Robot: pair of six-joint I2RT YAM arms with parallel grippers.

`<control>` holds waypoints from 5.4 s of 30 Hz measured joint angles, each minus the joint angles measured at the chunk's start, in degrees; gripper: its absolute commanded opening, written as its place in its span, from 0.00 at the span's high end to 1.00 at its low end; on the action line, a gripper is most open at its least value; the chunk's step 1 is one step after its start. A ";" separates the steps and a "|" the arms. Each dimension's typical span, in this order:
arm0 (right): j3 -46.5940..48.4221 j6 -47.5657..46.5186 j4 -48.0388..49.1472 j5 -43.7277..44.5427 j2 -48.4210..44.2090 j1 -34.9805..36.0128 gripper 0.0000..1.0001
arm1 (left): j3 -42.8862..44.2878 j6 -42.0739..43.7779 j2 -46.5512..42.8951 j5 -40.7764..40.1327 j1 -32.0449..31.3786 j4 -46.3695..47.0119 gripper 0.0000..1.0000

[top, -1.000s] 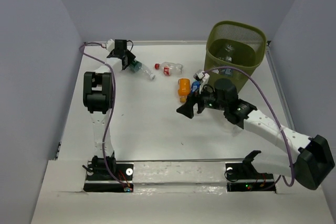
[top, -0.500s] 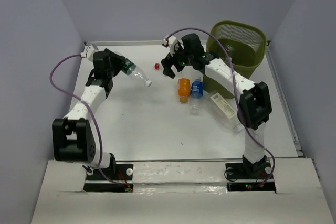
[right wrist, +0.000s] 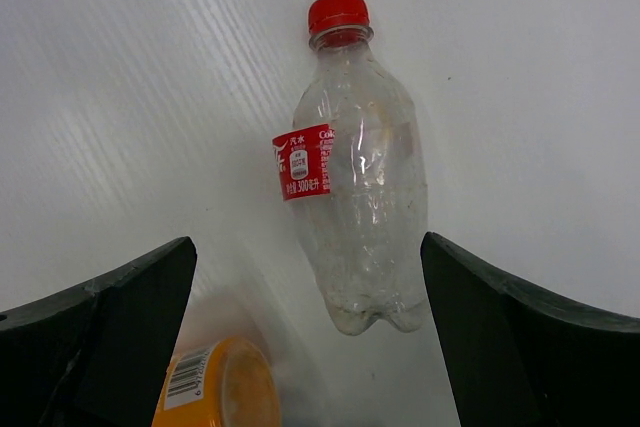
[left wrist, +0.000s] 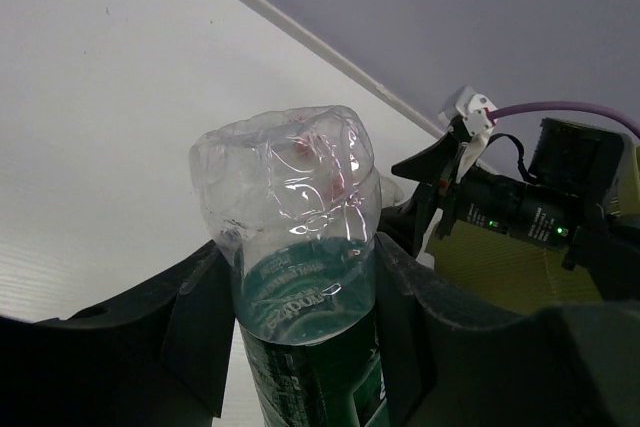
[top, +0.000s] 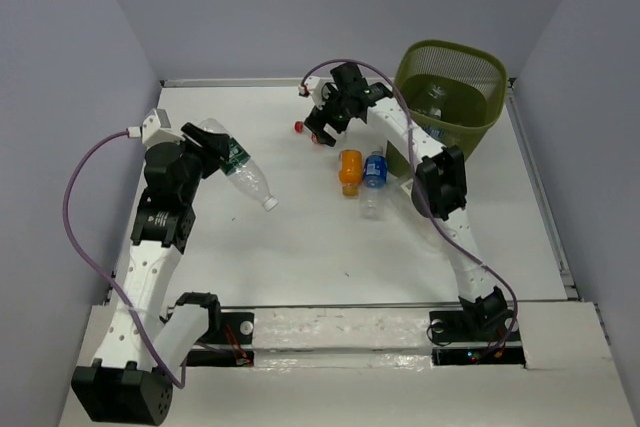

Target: Put the plastic bottles in the bin

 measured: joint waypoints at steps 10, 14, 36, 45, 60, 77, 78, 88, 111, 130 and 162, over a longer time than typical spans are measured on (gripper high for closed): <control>-0.15 0.98 6.60 2.49 4.76 0.00 0.08 | 0.74 3.93 -0.13 0.42 -1.20 -5.25 0.50; -2.36 1.79 11.43 3.98 7.08 0.31 0.25 | 0.74 4.33 0.52 0.72 -1.22 -5.62 0.50; -25.16 14.58 40.52 10.14 -21.70 5.62 0.55 | 0.17 3.91 1.40 3.82 -1.33 -1.64 0.50; -50.56 24.35 55.43 23.12 -65.51 -10.95 0.55 | 2.49 1.55 2.08 6.32 -5.22 0.48 0.50; -68.08 38.58 45.66 21.42 -65.11 -25.16 0.00 | 36.15 0.81 25.09 -5.31 -25.83 4.04 0.51; -97.26 58.66 48.81 11.15 -107.40 -24.74 0.13 | 89.70 10.62 67.04 -17.59 -39.65 11.85 0.51; -98.62 59.89 47.87 10.32 -109.31 -24.74 0.13 | 90.29 10.97 68.54 -17.75 -39.85 12.85 0.51; -99.93 63.12 45.75 2.89 -117.87 -24.74 0.14 | 95.60 17.59 86.75 -18.56 -41.94 22.40 0.01; -106.99 69.96 46.05 -6.97 -105.07 -18.60 0.12 | 22.12 16.50 24.26 -28.46 -41.24 16.35 0.01; -113.31 79.65 60.11 29.70 -71.06 8.00 0.00 | -9.20 2.99 15.10 -21.79 -41.16 11.85 0.01; -109.68 73.22 56.30 34.64 -83.56 11.30 0.55 | 17.99 4.04 54.64 -4.87 -29.97 16.76 0.01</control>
